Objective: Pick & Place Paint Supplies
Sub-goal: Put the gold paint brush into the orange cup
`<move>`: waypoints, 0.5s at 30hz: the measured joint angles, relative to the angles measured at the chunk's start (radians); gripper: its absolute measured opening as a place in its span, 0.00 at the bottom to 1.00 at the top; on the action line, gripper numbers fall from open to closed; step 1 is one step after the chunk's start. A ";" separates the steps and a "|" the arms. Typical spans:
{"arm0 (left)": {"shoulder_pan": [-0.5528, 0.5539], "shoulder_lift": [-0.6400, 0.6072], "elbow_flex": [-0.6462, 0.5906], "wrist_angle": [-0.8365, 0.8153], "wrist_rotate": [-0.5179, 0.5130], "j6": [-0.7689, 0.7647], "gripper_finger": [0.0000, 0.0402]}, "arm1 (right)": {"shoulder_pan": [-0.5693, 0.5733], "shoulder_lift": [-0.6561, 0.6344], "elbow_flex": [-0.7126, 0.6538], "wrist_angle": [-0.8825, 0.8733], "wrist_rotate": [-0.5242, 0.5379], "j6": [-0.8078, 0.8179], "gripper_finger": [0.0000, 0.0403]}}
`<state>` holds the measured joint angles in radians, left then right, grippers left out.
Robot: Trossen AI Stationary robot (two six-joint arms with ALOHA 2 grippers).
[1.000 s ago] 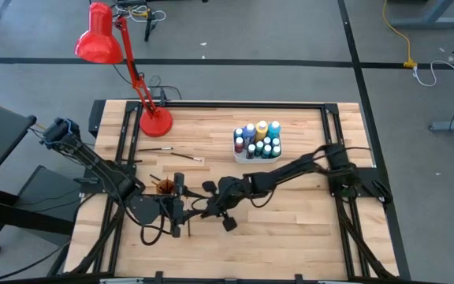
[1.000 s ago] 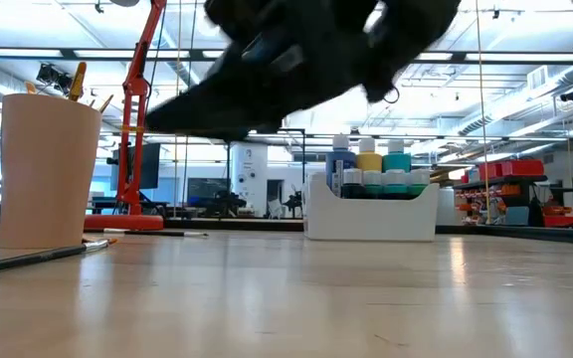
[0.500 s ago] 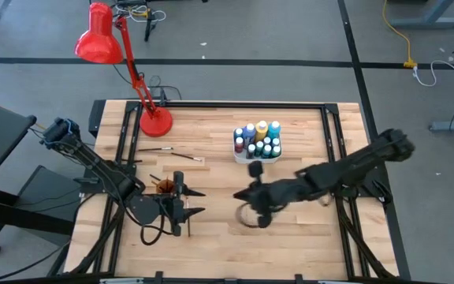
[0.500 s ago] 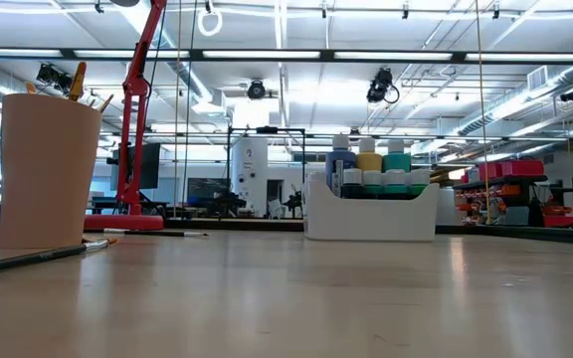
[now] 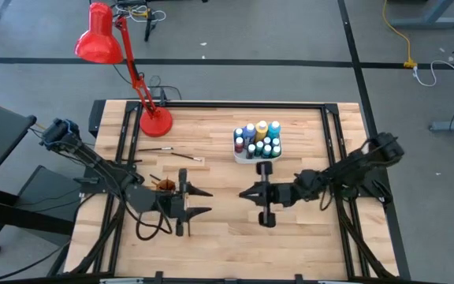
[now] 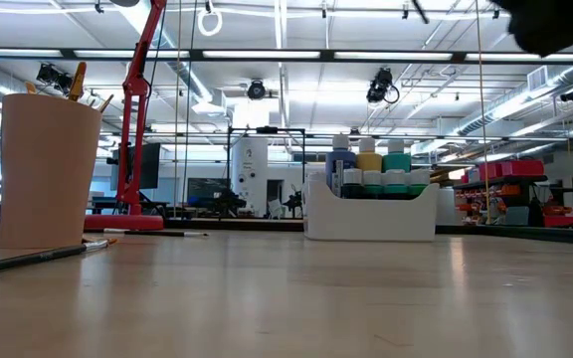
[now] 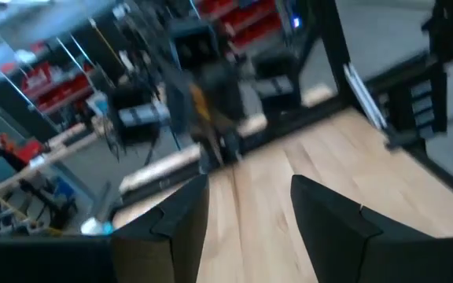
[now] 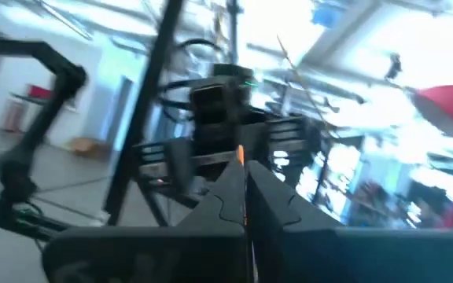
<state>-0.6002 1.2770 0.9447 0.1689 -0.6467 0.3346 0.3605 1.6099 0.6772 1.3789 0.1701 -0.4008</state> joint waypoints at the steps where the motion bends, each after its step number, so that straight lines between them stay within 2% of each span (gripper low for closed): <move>1: 0.014 0.000 0.001 0.025 0.017 0.016 0.47 | -0.008 0.031 0.018 0.019 -0.037 0.001 0.00; 4: 0.060 0.000 0.001 0.059 0.074 0.018 0.45 | -0.025 0.101 0.085 0.017 -0.114 -0.001 0.00; 7: 0.099 0.000 0.001 0.062 0.154 0.002 0.43 | -0.035 0.142 0.153 -0.014 -0.117 0.012 0.00; 11: 0.129 0.000 0.001 0.070 0.329 0.033 0.40 | -0.044 0.160 0.207 -0.076 -0.102 0.031 0.00; 15: 0.131 0.000 0.001 0.086 0.351 0.046 0.37 | -0.044 0.158 0.212 -0.091 -0.107 0.043 0.00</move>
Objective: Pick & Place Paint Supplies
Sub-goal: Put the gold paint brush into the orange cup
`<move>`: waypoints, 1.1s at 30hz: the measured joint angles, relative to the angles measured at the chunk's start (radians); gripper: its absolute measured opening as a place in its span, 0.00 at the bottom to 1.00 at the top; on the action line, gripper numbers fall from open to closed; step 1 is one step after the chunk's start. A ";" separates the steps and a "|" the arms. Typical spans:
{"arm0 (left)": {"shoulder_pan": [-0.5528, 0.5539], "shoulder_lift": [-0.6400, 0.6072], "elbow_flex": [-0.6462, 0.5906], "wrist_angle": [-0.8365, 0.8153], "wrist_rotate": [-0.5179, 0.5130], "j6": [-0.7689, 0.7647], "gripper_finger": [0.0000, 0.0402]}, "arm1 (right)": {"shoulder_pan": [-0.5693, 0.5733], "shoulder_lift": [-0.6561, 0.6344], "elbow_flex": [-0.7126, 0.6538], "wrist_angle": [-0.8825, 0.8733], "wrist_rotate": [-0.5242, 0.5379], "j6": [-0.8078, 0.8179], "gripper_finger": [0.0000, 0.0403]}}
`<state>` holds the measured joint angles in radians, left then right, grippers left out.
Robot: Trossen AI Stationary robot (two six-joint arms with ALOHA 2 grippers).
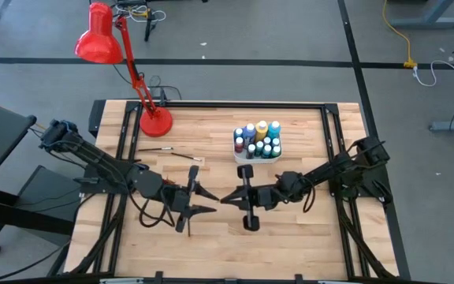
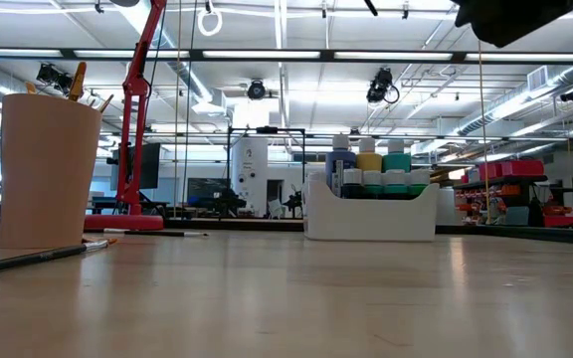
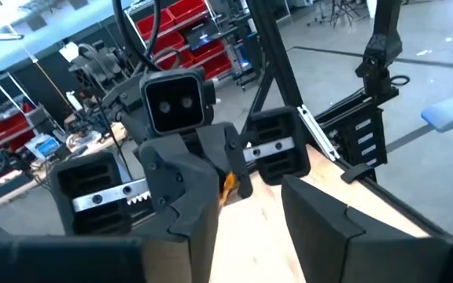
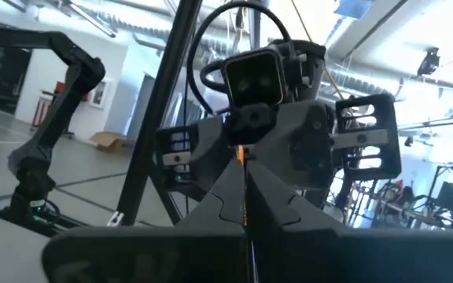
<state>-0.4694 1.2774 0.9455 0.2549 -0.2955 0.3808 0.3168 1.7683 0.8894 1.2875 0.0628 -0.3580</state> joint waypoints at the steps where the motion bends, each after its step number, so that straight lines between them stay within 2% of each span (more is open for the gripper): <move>1: 0.000 0.000 0.000 0.000 0.000 0.009 0.36 | 0.000 0.000 0.000 0.000 0.000 0.002 0.00; 23: 0.000 0.000 0.000 0.029 -0.007 0.023 0.06 | -0.003 0.000 0.000 -0.011 0.000 -0.002 0.00; 29: -0.001 0.001 -0.001 0.016 -0.100 0.023 0.02 | -0.006 0.000 0.000 -0.045 -0.032 -0.003 0.02; 33: -0.002 0.001 -0.001 -0.030 -0.124 0.003 0.01 | -0.002 0.000 0.000 -0.093 0.009 -0.001 0.08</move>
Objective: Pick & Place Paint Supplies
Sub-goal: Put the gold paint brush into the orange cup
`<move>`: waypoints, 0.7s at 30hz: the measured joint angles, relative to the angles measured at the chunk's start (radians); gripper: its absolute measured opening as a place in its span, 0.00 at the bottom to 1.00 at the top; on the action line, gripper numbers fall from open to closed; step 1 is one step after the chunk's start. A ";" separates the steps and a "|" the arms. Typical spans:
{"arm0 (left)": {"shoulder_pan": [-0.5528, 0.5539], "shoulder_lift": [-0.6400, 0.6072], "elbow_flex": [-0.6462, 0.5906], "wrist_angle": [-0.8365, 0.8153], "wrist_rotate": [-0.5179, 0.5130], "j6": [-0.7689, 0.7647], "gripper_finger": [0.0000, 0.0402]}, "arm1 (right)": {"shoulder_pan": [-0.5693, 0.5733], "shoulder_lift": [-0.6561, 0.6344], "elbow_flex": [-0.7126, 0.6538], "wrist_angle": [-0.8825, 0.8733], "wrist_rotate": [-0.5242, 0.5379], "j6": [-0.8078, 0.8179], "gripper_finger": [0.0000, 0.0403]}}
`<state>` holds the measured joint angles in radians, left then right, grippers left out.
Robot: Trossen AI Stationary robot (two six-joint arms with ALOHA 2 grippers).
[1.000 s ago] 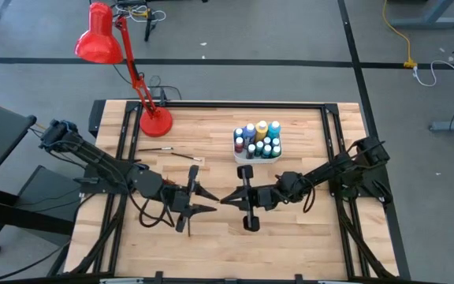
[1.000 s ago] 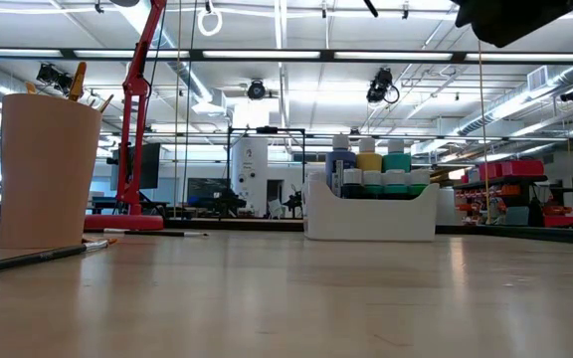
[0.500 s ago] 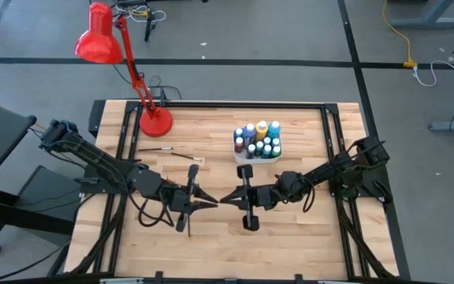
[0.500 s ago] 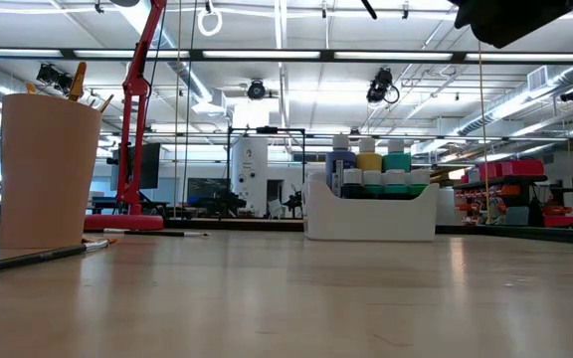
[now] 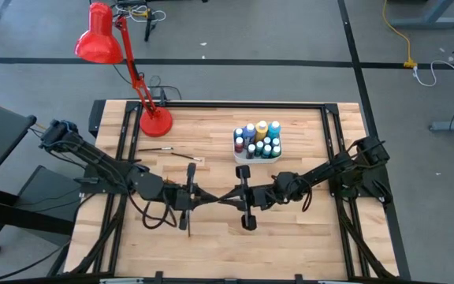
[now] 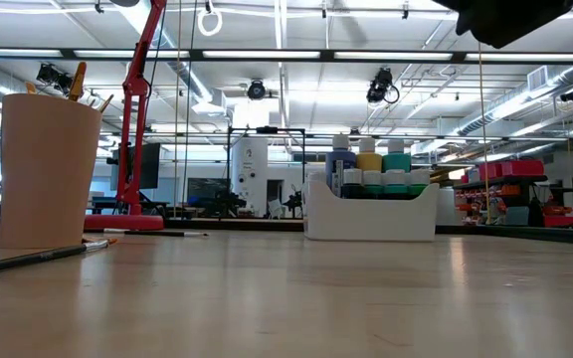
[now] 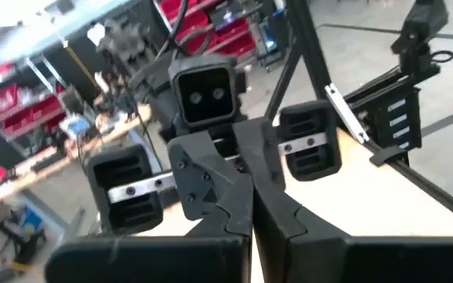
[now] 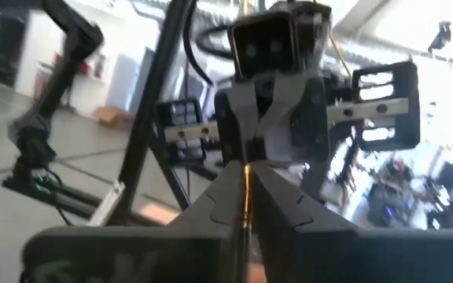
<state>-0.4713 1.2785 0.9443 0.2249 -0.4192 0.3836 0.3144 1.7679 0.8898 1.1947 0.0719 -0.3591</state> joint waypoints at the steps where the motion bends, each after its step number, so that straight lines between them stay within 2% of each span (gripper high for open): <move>1: 0.000 0.000 0.000 -0.012 -0.005 -0.015 0.01 | 0.002 0.000 0.000 -0.020 0.023 0.000 0.09; 5: -0.025 -0.005 0.000 -0.086 -0.066 -0.078 0.01 | 0.002 0.001 0.000 -0.137 0.112 0.001 0.17; 10: -0.066 -0.028 0.000 -0.255 -0.269 -0.151 0.01 | 0.002 0.000 0.000 -0.238 0.128 0.055 0.24; 12: -0.075 -0.052 0.000 -0.329 -0.316 -0.219 0.01 | 0.002 0.000 0.000 -0.273 0.127 0.092 0.26; 17: -0.109 -0.166 0.020 -0.515 -0.351 -0.398 0.01 | 0.002 0.000 0.000 -0.353 0.127 0.140 0.29; 21: -0.126 -0.265 0.083 -0.755 -0.346 -0.561 0.01 | 0.002 0.000 0.000 -0.366 0.128 0.150 0.29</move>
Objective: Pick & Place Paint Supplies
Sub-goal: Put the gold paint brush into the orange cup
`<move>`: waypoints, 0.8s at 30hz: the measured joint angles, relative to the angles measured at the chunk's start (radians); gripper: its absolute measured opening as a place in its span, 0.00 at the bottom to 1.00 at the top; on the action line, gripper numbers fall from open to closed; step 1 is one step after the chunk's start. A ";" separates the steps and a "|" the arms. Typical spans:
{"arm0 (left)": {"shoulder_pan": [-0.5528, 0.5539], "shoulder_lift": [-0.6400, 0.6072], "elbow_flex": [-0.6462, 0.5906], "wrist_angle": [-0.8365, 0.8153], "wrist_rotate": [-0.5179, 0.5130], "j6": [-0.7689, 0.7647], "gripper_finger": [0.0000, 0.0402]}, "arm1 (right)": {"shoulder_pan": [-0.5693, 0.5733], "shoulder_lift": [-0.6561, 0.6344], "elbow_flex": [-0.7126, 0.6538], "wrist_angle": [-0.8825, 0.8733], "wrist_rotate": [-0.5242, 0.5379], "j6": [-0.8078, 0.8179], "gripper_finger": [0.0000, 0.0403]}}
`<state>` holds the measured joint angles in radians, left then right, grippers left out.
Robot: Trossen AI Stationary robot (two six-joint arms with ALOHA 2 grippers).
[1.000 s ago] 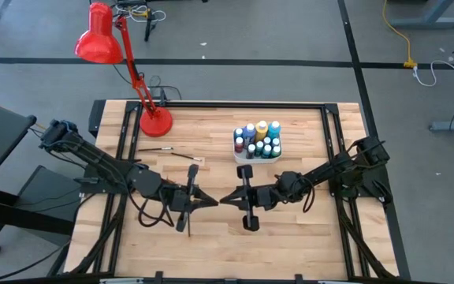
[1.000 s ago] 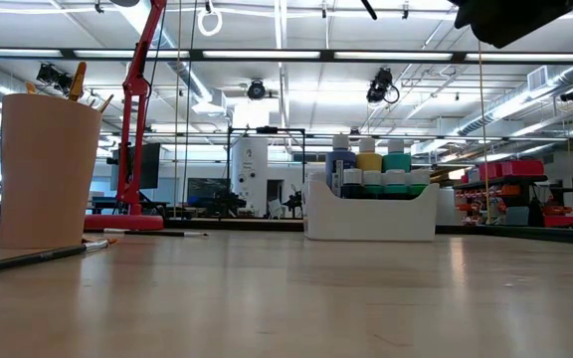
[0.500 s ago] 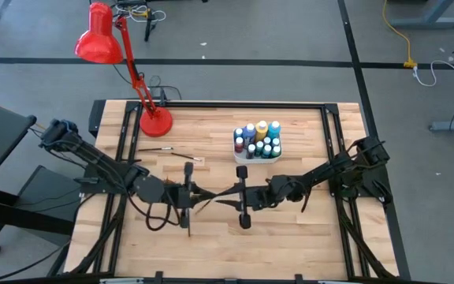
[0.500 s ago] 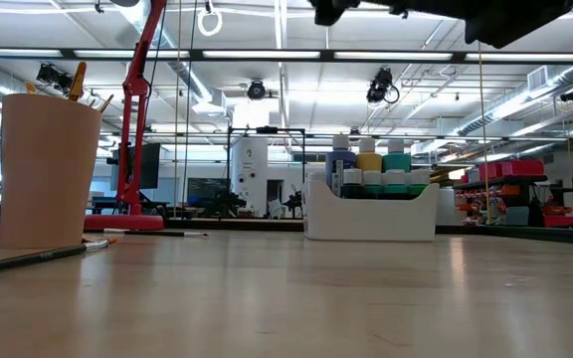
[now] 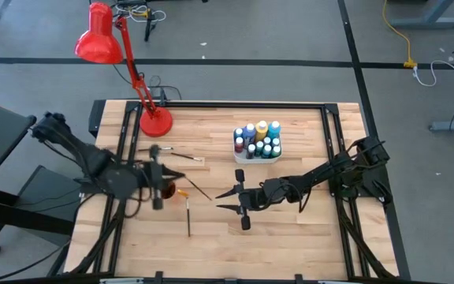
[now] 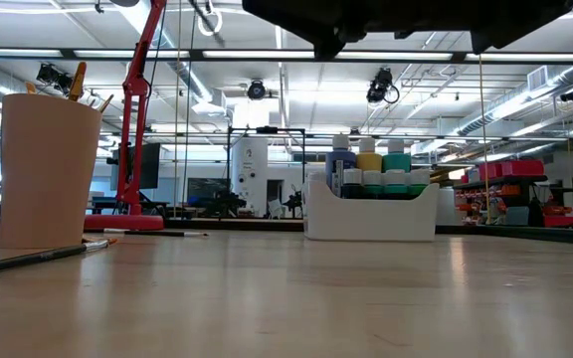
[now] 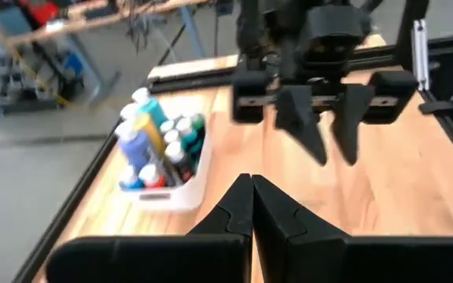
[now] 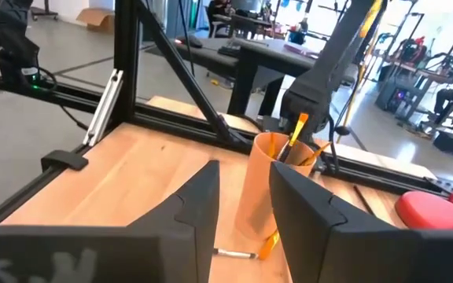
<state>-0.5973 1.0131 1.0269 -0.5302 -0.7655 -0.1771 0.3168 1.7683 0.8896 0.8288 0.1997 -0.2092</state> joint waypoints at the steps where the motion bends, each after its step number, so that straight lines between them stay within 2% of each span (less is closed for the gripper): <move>1: -0.001 -0.020 0.017 -0.063 0.000 -0.026 0.01 | 0.000 0.000 0.000 -0.001 0.000 0.000 0.29; 4: -0.008 -0.072 0.059 -0.252 0.007 -0.078 0.01 | 0.000 0.000 0.000 -0.003 -0.006 -0.007 0.29; 8: -0.008 -0.130 0.092 -0.412 0.078 -0.134 0.01 | 0.000 0.000 0.000 -0.019 -0.007 -0.008 0.29; 13: -0.008 -0.193 0.093 -0.492 0.151 -0.164 0.01 | 0.000 0.000 0.000 -0.024 -0.007 -0.008 0.29; 24: -0.008 -0.250 0.093 -0.502 0.158 -0.154 0.01 | 0.000 0.000 0.000 -0.023 -0.007 -0.008 0.29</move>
<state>-0.6052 0.7635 1.1202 -1.0325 -0.6075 -0.3309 0.3164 1.7683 0.8894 0.8057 0.1925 -0.2176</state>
